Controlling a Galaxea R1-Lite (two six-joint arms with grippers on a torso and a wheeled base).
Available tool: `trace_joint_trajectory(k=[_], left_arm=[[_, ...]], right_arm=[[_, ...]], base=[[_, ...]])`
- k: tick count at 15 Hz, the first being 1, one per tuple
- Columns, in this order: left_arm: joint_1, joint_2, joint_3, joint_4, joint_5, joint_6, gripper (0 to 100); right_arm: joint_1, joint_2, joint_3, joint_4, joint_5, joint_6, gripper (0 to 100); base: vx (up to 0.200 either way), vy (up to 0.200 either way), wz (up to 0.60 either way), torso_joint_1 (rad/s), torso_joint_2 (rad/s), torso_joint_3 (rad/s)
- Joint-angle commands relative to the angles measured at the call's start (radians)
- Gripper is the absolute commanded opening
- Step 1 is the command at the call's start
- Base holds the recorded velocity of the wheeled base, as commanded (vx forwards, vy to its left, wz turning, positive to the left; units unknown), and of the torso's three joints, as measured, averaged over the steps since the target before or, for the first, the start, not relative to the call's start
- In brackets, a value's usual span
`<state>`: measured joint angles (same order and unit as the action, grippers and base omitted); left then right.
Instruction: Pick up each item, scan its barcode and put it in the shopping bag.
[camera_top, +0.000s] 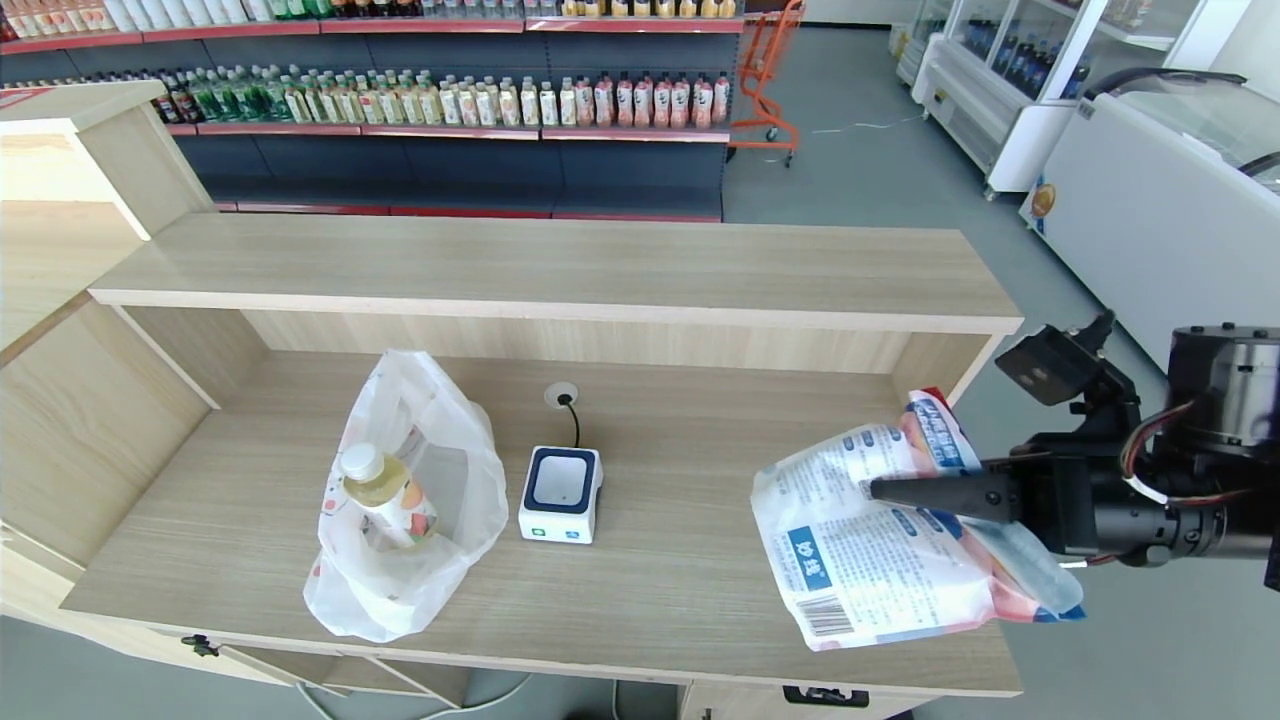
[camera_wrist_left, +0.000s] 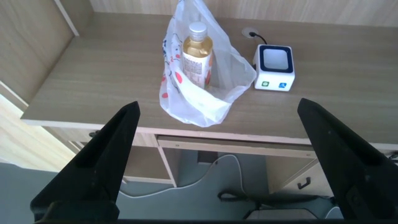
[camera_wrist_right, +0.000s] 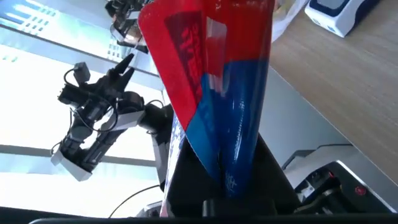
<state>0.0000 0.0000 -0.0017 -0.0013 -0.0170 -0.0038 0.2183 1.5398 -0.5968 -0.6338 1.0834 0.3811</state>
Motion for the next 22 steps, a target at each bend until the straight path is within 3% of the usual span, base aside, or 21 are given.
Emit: trace_joint_trajectory(k=[1,7,22], left_arm=[[0.000,0.000,0.000,0.000,0.000,-0.001,100],[0.000,0.000,0.000,0.000,0.000,-0.001,100],[0.000,0.000,0.000,0.000,0.000,-0.001,100]], right_arm=[[0.085,-0.024,0.005,-0.001,-0.057,0.039,0],[0.236,-0.023,0.014,0.025,-0.183,0.048,0],[0.268,-0.010,0.014,0.026,-0.226,0.045,0]], base=[[0.000,0.000,0.00,0.000,0.00,0.000],[0.000,0.000,0.00,0.000,0.00,0.000],[0.000,0.000,0.00,0.000,0.00,0.000]])
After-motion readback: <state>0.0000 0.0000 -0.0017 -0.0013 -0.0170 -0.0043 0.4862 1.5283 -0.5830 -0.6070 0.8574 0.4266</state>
